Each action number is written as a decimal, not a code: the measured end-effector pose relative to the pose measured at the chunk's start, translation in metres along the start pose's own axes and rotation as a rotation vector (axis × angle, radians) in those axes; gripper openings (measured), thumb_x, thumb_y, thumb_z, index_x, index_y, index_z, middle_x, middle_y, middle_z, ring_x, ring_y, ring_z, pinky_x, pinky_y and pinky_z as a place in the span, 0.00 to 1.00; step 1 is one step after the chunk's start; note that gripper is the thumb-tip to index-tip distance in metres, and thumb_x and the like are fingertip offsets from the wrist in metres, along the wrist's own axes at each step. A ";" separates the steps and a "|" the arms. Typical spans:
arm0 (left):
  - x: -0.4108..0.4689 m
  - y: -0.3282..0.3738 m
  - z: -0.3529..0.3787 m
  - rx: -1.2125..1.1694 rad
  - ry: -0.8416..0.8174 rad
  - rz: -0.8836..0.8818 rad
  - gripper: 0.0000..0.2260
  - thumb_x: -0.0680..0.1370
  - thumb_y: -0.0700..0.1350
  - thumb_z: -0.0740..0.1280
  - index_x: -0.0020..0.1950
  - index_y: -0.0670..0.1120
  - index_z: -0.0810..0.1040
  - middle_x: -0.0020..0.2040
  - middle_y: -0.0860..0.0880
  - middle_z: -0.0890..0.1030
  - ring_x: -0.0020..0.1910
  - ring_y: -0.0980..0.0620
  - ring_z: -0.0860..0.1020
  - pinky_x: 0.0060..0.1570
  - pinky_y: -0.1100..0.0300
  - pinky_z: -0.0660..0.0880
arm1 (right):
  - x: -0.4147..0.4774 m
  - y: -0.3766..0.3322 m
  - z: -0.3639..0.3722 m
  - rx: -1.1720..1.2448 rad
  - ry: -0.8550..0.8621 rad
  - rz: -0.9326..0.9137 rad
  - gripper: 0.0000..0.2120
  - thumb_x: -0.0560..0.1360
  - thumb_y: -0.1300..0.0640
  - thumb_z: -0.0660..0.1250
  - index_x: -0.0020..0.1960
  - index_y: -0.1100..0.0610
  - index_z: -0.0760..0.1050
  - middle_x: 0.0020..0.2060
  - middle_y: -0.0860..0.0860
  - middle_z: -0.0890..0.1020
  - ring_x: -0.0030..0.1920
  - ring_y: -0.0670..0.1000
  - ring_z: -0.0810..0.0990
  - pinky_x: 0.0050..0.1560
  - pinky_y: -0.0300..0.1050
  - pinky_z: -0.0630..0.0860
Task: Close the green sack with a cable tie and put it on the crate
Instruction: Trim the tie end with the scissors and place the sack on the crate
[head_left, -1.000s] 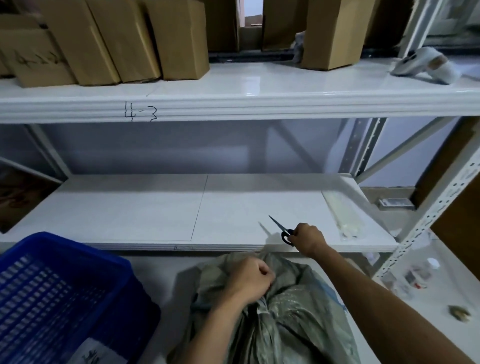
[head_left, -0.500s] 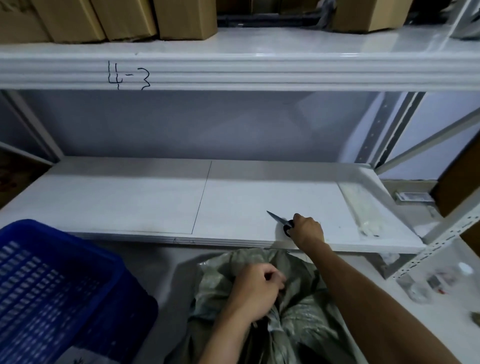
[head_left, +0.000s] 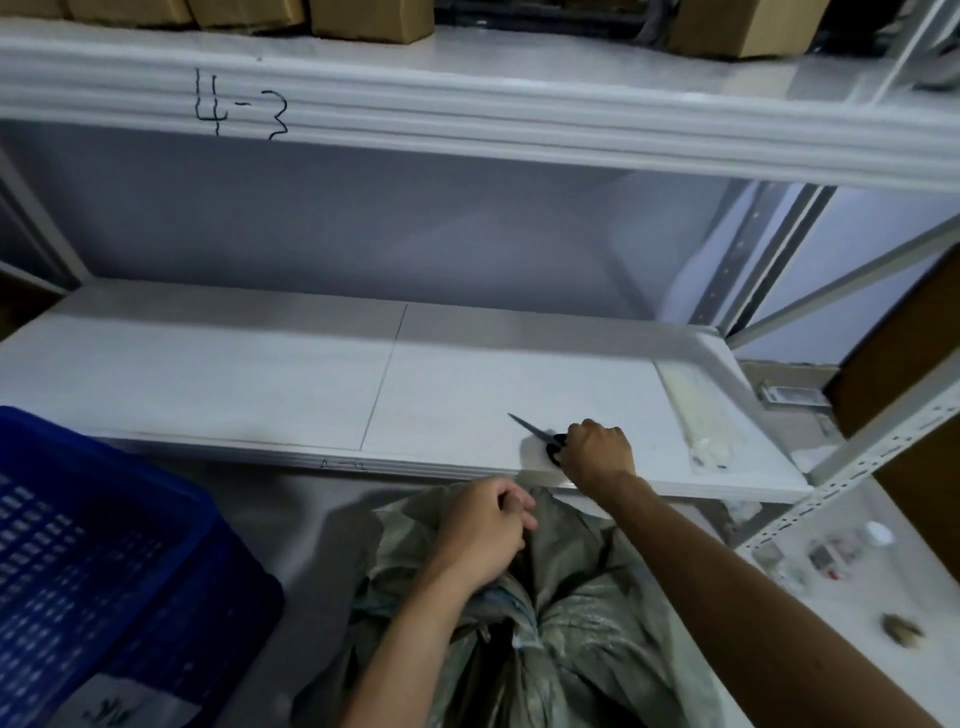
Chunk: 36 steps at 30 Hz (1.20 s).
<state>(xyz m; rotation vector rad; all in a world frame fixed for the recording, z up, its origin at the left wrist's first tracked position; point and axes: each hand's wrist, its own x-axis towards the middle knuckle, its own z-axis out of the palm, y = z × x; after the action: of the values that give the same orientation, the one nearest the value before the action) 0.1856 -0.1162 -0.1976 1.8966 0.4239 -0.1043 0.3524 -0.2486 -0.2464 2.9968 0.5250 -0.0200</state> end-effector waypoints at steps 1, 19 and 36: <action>-0.002 0.005 0.000 -0.008 0.002 -0.001 0.14 0.84 0.41 0.57 0.43 0.48 0.78 0.36 0.52 0.84 0.26 0.55 0.77 0.36 0.61 0.75 | -0.011 0.002 -0.008 0.012 0.036 -0.029 0.16 0.80 0.50 0.58 0.57 0.59 0.78 0.55 0.56 0.82 0.54 0.59 0.81 0.55 0.49 0.72; -0.126 0.053 -0.064 0.451 -0.020 0.170 0.11 0.77 0.45 0.67 0.37 0.59 0.80 0.39 0.58 0.85 0.42 0.54 0.83 0.50 0.53 0.81 | -0.208 -0.026 -0.138 0.069 0.374 -0.604 0.07 0.70 0.54 0.63 0.41 0.55 0.78 0.36 0.53 0.81 0.37 0.59 0.80 0.39 0.51 0.75; -0.161 0.004 -0.049 1.164 -0.107 0.281 0.32 0.78 0.48 0.65 0.79 0.59 0.55 0.77 0.46 0.65 0.74 0.41 0.67 0.70 0.48 0.66 | -0.264 -0.025 -0.092 -0.102 0.163 -0.640 0.31 0.76 0.44 0.60 0.77 0.48 0.56 0.62 0.56 0.74 0.59 0.59 0.74 0.62 0.56 0.72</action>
<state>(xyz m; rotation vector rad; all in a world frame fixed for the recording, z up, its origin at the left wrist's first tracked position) 0.0308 -0.1108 -0.1316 3.0498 -0.0329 -0.3108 0.0950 -0.3060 -0.1492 2.6117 1.4236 0.1955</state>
